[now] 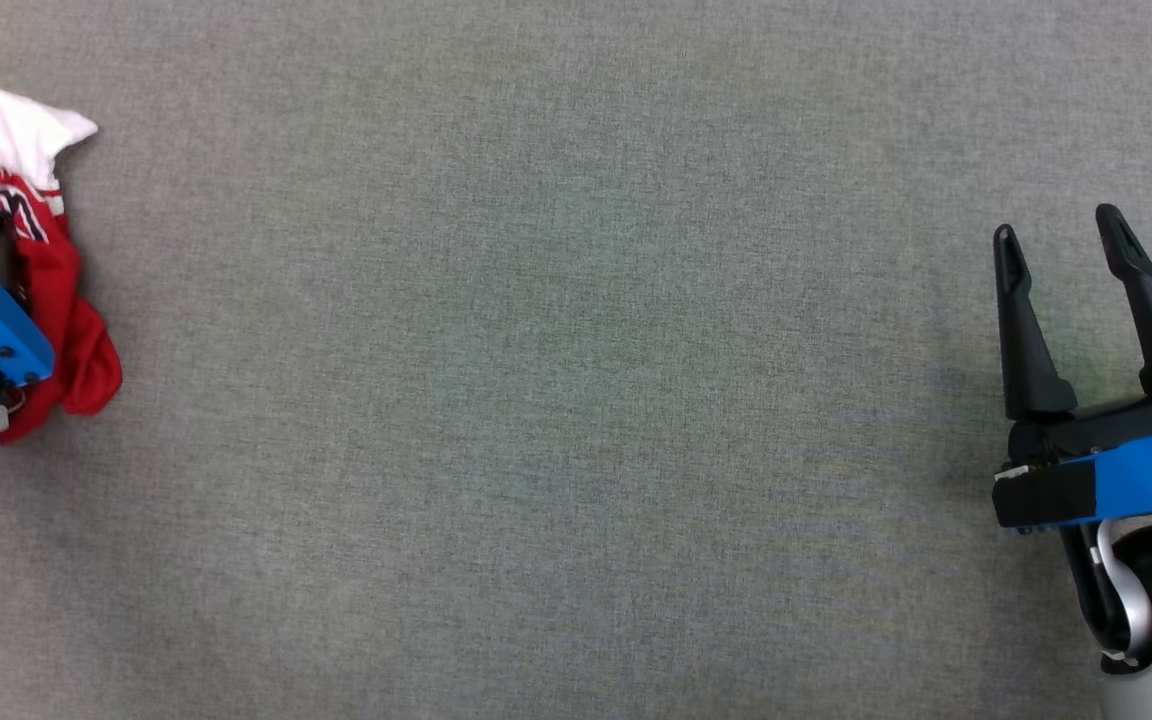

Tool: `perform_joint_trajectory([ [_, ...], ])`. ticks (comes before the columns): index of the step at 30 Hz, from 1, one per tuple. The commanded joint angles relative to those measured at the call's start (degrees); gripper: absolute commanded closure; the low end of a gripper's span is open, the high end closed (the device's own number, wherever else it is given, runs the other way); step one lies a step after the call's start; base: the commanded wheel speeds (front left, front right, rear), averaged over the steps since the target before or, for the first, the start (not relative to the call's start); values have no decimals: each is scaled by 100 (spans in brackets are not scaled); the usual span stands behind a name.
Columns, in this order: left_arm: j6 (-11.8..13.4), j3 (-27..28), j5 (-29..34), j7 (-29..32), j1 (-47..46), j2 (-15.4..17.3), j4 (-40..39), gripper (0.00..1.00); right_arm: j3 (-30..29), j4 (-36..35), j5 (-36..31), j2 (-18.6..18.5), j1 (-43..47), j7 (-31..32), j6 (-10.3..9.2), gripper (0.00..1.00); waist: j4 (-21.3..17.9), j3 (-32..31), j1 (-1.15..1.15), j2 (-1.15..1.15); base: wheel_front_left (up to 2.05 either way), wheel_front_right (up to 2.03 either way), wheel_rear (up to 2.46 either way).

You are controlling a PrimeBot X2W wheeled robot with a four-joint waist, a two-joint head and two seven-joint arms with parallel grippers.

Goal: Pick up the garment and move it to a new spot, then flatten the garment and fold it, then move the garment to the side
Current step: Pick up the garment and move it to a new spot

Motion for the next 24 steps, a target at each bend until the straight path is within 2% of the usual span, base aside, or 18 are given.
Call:
perform_joint_trajectory([
  [1,-28,-17,-69,152,-52,-29,112,0,-1,-1,-11,4,-75,-26,3,0,-2,-11,-1,0,0,0,0],
  [3,-65,-59,-128,408,-54,-67,297,0,20,14,-11,23,-104,-32,3,0,-6,-22,-1,0,0,0,0],
  [4,-89,-70,-167,526,-43,-92,393,33,32,20,-14,32,-114,-35,3,0,-13,-23,-1,0,0,0,0],
  [7,-120,-108,-242,769,6,-129,627,67,64,47,15,35,-150,-39,2,0,-57,-32,-1,0,0,0,0],
  [8,-142,-118,-262,816,24,-139,689,89,70,52,21,45,-158,-54,2,0,-74,-39,-1,0,0,0,0],
  [9,-156,-141,-251,836,53,-122,731,96,77,67,25,59,-173,-68,3,0,-102,-55,-1,0,0,0,0],
  [10,-157,-145,-267,820,74,-118,750,100,74,80,32,62,-181,-77,3,0,-123,-72,-1,0,0,0,0],
  [14,-192,-150,-262,558,63,-22,677,100,58,205,60,102,-168,-160,3,0,-230,-219,-1,0,0,0,0],
  [24,-75,-288,148,-809,-355,323,-70,100,56,682,176,312,36,-472,3,0,-636,-939,-1,0,0,0,0],
])
